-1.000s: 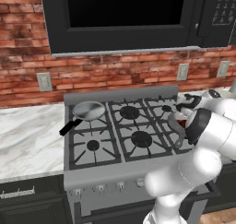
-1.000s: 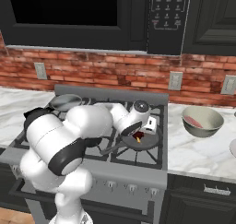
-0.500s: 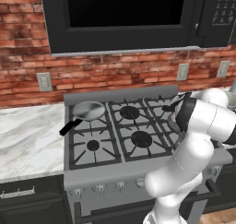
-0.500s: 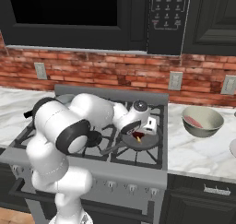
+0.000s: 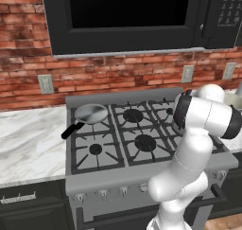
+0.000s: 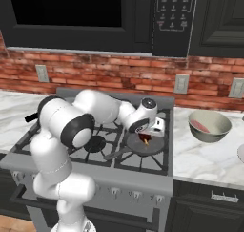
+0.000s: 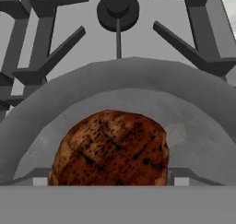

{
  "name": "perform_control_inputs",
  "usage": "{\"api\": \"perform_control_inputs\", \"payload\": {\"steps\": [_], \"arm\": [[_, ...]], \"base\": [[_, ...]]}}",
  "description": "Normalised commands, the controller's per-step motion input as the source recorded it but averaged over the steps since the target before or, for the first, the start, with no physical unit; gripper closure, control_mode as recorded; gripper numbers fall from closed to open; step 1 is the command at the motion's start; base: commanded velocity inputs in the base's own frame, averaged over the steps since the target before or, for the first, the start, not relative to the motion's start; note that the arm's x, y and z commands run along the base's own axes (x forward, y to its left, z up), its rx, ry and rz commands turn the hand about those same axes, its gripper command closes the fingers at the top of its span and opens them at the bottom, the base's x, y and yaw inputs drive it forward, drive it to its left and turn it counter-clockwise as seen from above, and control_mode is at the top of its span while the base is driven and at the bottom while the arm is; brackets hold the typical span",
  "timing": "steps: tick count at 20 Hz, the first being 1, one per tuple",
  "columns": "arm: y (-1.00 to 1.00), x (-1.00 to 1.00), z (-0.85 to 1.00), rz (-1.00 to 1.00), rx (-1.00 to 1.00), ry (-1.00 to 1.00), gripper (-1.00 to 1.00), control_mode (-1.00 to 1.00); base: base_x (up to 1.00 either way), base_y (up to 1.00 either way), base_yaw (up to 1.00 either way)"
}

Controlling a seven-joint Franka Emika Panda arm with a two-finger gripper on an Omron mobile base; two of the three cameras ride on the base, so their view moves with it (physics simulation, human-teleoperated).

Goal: Place one of the steaks on the plate and the other in the bowl. Then place the bowl in the fridge.

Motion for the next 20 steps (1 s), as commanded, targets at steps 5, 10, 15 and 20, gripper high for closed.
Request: {"api": "perform_control_inputs", "payload": {"steps": [5, 10, 15, 20], "arm": [[-0.30, -0.30, -0.18, 0.00, 0.17, 0.01, 1.00, -1.00], [-0.02, -0.56, 0.05, 0.00, 0.22, -0.14, 1.00, -1.00], [0.09, -0.58, 0.54, 0.00, 0.10, -0.20, 1.00, -1.00], [0.40, -0.51, 0.83, 0.00, 0.00, -0.09, 1.00, -1.00]], "base": [[0.00, 0.00, 0.00], [0.00, 0.00, 0.00], [0.00, 0.00, 0.00], [0.00, 0.00, 0.00]]}}
